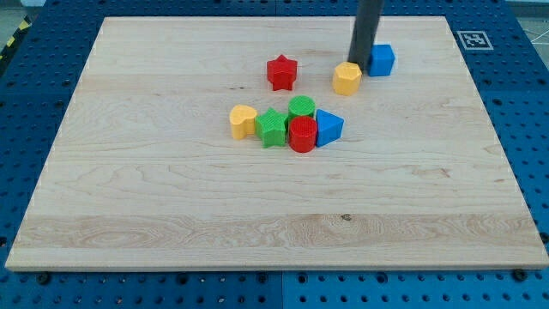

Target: Push the yellow hexagon slightly right

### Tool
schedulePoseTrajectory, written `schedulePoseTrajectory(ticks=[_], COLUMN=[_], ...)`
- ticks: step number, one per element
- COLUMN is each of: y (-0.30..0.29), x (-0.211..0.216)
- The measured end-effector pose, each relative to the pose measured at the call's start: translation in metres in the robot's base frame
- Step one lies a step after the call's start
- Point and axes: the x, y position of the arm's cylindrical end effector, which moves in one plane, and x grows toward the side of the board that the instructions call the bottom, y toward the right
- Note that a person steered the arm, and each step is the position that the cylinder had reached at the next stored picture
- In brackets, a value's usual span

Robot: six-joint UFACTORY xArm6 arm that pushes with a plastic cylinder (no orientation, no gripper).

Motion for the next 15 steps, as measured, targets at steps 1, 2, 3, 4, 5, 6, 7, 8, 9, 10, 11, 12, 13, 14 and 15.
schedulePoseTrajectory(ticks=[1, 2, 3, 4, 5, 6, 7, 8, 9, 10, 11, 12, 13, 14, 15], y=[-0.001, -0.036, -0.079, -0.091, -0.084, -0.067, -0.048, -0.049, -0.055, -0.039, -0.022, -0.014, -0.007, -0.003, -0.005], x=[0.0, 0.0, 0.002, 0.013, 0.039, 0.055, 0.051, 0.037, 0.033, 0.033, 0.033, 0.033, 0.038, 0.041, 0.011])
